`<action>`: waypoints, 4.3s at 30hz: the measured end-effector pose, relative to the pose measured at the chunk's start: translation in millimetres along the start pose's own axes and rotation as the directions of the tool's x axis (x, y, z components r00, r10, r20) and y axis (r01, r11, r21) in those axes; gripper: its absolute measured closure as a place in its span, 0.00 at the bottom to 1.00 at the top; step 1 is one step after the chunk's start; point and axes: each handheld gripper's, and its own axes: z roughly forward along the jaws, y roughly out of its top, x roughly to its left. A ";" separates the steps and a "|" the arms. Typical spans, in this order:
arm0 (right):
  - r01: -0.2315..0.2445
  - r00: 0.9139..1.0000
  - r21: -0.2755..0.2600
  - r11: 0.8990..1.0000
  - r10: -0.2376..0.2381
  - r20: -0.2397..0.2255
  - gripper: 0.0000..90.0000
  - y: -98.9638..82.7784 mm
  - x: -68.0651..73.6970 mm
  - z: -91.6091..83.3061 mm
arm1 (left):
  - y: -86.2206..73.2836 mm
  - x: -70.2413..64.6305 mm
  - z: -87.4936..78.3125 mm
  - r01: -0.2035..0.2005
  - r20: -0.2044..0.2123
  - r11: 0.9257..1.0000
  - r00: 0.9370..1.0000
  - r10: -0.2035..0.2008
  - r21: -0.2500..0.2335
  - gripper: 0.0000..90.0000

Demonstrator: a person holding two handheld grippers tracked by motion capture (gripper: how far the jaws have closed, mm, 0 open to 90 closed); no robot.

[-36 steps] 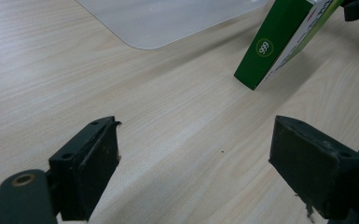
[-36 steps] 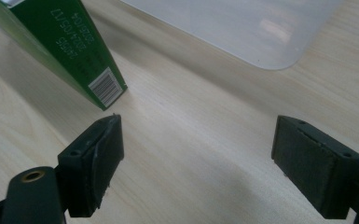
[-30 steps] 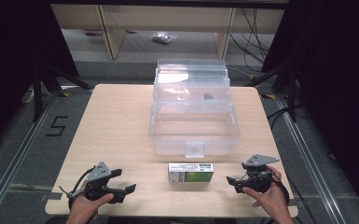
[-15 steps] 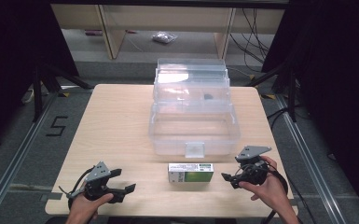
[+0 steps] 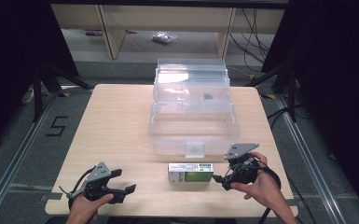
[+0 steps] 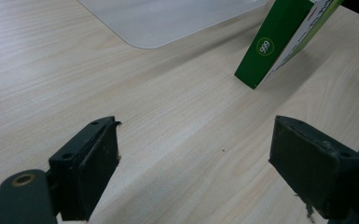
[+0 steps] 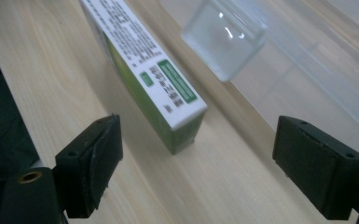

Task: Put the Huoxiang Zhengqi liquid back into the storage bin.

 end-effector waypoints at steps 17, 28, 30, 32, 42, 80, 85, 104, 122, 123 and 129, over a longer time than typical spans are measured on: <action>0.184 0.981 0.071 0.980 -0.179 -0.067 0.25 45.9 20.8 28.5 | -0.3 0.3 0.4 -0.001 0.000 1.000 1.000 0.001 -0.004 0.17; 0.229 0.969 0.130 0.965 -0.213 -0.123 0.25 58.1 22.9 55.2 | -0.3 1.2 -0.2 -0.007 -0.003 1.000 1.000 0.007 0.007 0.17; 0.231 0.968 0.139 0.963 -0.214 -0.129 0.27 60.6 23.6 58.2 | -0.6 1.5 0.4 -0.005 0.003 1.000 1.000 0.005 0.006 0.17; 0.243 0.965 0.148 0.959 -0.223 -0.136 0.29 63.2 24.0 61.9 | -0.7 1.3 0.2 -0.003 0.004 1.000 1.000 0.003 0.008 0.17; 0.288 0.945 0.200 0.936 -0.245 -0.216 0.38 70.9 23.5 82.8 | -0.1 2.0 -0.5 -0.007 0.003 1.000 1.000 0.007 0.006 0.17; 0.438 0.891 0.354 0.826 -0.348 -0.291 0.69 76.7 28.4 105.9 | -0.5 1.8 0.2 0.000 0.009 1.000 1.000 0.000 0.006 0.17; 0.522 0.847 0.345 0.780 -0.427 -0.316 0.72 79.4 30.2 106.5 | -0.5 1.9 -0.1 -0.002 0.009 1.000 1.000 0.002 0.005 0.17; 0.506 0.854 0.326 0.799 -0.412 -0.317 0.72 81.6 21.9 76.3 | -0.5 1.7 0.4 0.003 0.008 1.000 1.000 -0.003 0.007 0.17; 0.470 0.875 0.315 0.825 -0.387 -0.291 0.72 84.9 1.4 47.5 | -0.7 1.6 1.6 0.010 0.010 1.000 1.000 -0.010 -0.006 0.17; 0.463 0.879 0.314 0.829 -0.383 -0.285 0.72 85.4 0.9 45.0 | -0.7 1.6 1.6 0.010 0.010 1.000 1.000 -0.010 -0.006 0.17; 0.452 0.886 0.305 0.838 -0.382 -0.263 0.72 87.9 -4.5 28.8 | -0.6 1.5 1.2 0.011 0.009 1.000 1.000 -0.011 -0.003 0.17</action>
